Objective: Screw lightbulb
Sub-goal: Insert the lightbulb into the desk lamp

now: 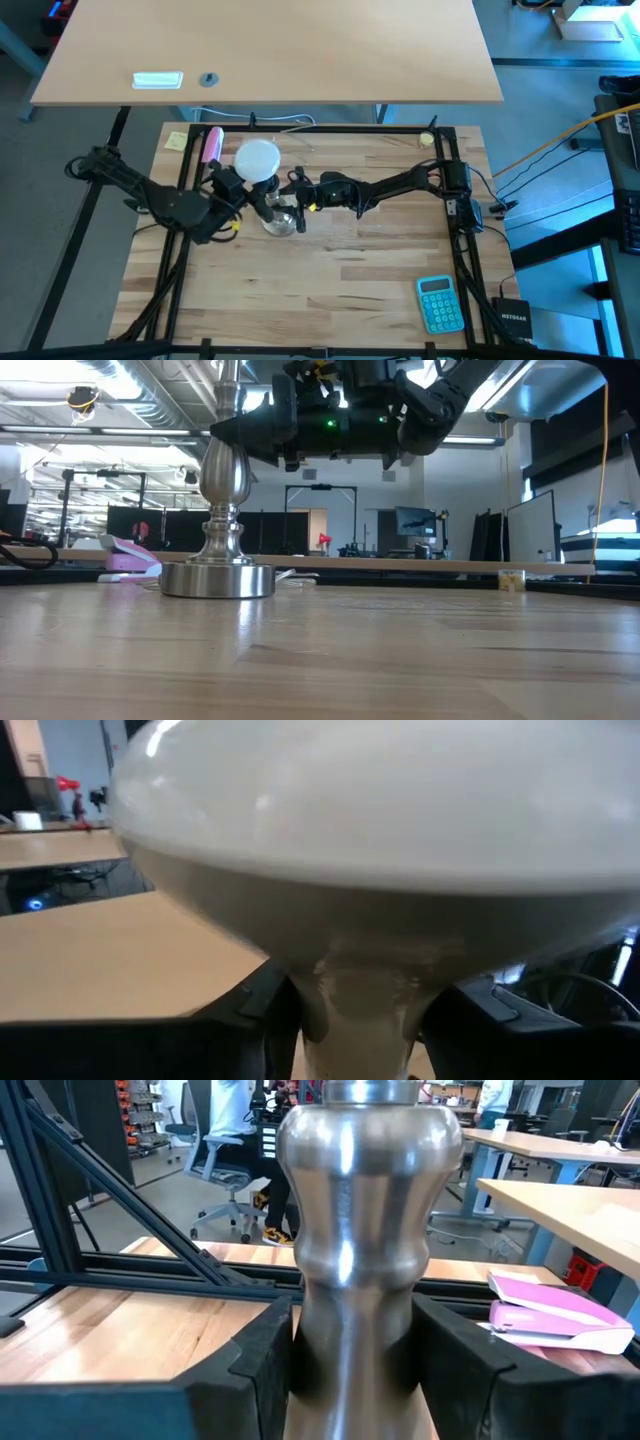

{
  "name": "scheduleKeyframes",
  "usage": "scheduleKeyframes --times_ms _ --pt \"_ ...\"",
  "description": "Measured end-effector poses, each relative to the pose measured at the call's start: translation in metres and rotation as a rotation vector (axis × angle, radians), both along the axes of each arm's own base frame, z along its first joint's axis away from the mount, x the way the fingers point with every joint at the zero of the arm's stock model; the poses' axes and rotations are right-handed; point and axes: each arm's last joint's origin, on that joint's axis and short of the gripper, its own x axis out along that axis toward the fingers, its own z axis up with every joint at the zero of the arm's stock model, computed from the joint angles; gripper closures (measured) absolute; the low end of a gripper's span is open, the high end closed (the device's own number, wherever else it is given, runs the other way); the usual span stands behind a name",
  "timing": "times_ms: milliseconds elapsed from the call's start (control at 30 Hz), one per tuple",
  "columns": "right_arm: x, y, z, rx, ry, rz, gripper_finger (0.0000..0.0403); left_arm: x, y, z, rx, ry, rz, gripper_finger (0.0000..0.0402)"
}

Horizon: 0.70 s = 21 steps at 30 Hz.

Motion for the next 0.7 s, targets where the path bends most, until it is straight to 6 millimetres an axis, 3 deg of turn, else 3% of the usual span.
scheduleKeyframes --times_ms 700 --pt "-0.002 0.001 0.007 0.050 -0.016 0.044 0.0233 -0.001 0.000 -0.013 0.017 0.088 -0.051 0.0253"
